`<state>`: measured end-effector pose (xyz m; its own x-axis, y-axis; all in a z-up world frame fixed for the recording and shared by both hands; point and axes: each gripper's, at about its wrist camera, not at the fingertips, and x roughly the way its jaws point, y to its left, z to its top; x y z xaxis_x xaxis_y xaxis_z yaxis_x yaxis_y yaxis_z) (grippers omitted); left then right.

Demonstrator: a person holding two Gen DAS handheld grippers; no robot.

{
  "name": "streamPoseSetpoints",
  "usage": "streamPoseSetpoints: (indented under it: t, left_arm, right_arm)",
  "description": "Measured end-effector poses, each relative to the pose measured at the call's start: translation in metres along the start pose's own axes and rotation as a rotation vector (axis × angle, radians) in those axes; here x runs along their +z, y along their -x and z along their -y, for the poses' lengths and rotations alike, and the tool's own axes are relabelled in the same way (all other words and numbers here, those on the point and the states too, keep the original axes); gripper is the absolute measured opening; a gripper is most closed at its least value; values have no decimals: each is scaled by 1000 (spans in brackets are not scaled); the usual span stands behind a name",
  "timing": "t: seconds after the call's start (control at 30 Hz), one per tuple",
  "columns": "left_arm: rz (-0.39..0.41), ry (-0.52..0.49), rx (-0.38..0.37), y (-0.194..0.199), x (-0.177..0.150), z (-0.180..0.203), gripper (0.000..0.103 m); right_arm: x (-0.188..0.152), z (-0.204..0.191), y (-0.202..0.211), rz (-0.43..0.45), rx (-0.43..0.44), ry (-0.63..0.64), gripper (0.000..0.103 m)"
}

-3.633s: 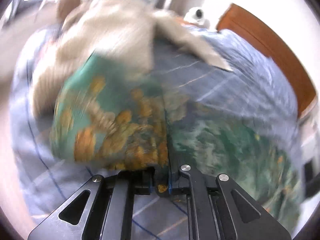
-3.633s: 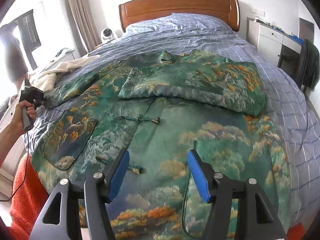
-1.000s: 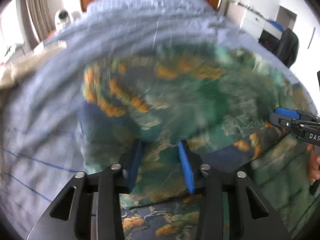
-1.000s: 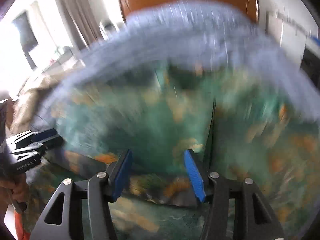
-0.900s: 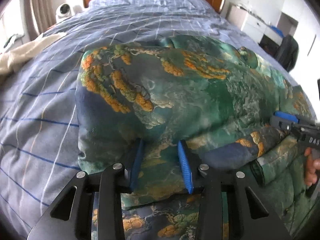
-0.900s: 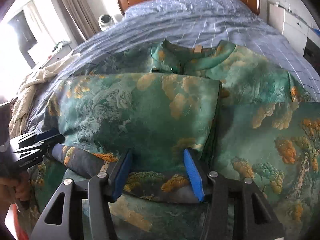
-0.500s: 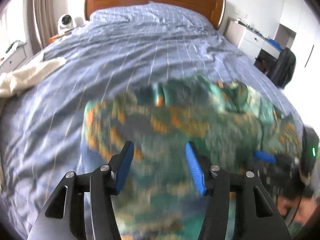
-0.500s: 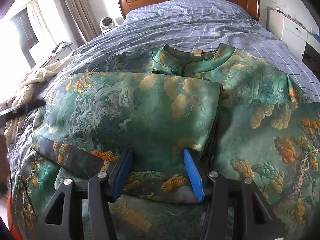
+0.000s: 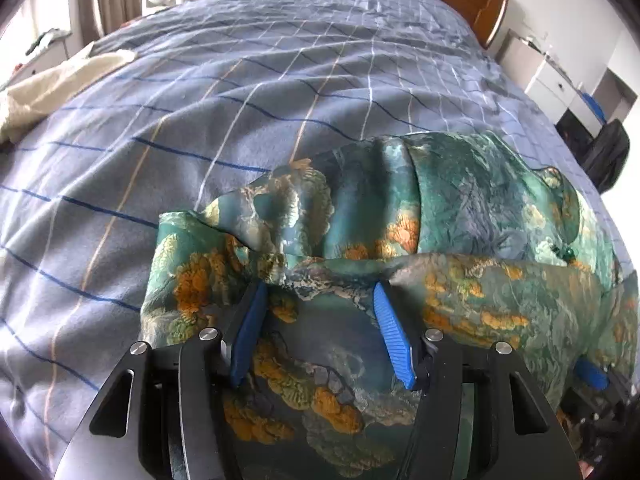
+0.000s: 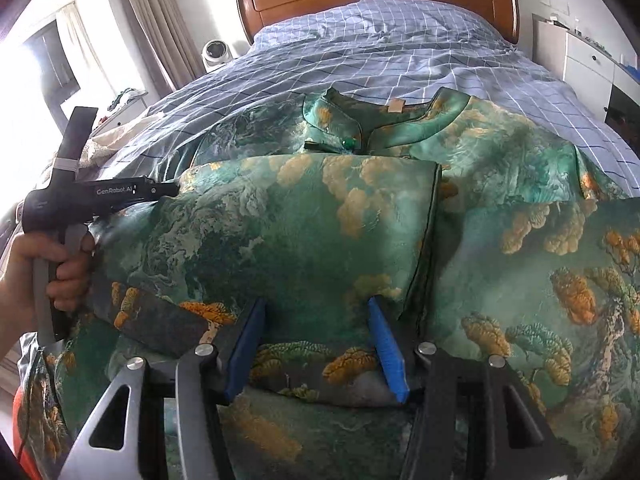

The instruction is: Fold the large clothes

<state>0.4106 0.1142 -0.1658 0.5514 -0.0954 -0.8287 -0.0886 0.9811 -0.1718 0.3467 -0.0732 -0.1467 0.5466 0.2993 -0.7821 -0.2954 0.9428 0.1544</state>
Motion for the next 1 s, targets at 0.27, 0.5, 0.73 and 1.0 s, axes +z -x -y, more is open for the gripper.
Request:
streamPoseSetpoints:
  t: [0.27, 0.5, 0.73, 1.0]
  left_arm:
    - [33, -138, 0, 60, -55, 11, 78]
    - [12, -176, 72, 68, -68, 20, 78]
    - [-7, -255, -51, 124, -140, 20, 83]
    - [-1, -445, -29, 177, -243, 34, 91]
  right_arm:
    - [0, -1, 1, 1, 1, -1, 54]
    - [4, -11, 12, -15, -44, 48, 56]
    - [-41, 6, 102, 2, -47, 63, 56]
    - [-155, 34, 169, -95, -104, 78, 56]
